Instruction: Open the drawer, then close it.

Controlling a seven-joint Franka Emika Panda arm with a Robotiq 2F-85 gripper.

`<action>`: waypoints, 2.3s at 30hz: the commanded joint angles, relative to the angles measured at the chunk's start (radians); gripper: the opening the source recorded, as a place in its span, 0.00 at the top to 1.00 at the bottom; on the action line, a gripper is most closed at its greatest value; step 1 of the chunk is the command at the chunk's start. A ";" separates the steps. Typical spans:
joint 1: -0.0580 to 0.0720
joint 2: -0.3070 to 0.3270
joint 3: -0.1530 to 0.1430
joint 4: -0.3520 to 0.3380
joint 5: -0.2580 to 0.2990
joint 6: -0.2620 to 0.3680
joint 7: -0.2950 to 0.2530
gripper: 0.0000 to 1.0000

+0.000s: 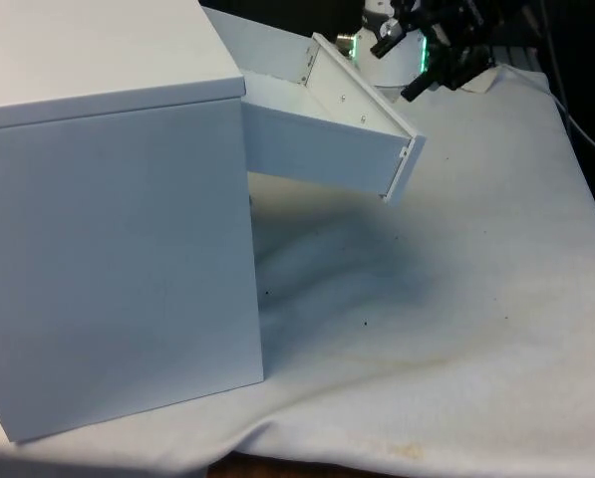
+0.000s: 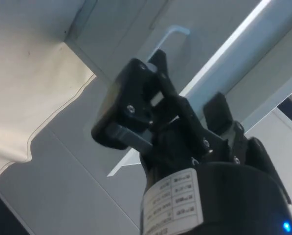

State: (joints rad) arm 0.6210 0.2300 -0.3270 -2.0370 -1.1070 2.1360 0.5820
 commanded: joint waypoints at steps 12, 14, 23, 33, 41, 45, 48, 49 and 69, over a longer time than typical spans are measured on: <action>0.005 0.014 0.022 0.008 0.005 -0.015 0.018 0.00; 0.005 0.018 0.027 0.010 0.006 -0.018 0.023 0.00; 0.003 0.071 0.070 0.030 0.005 -0.033 0.080 0.00; 0.001 0.133 0.083 0.023 -0.014 -0.012 0.171 0.00; 0.000 0.149 0.084 0.023 -0.019 -0.007 0.204 0.00; 0.001 0.150 0.084 0.024 -0.017 -0.012 0.205 0.00; 0.002 0.152 0.086 0.026 -0.016 -0.017 0.205 0.00; 0.003 0.152 0.087 0.027 -0.016 -0.018 0.205 0.00; -0.002 0.149 0.088 0.031 -0.028 -0.042 0.199 1.00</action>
State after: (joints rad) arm 0.6210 0.3820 -0.2350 -2.0060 -1.1250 2.0950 0.7870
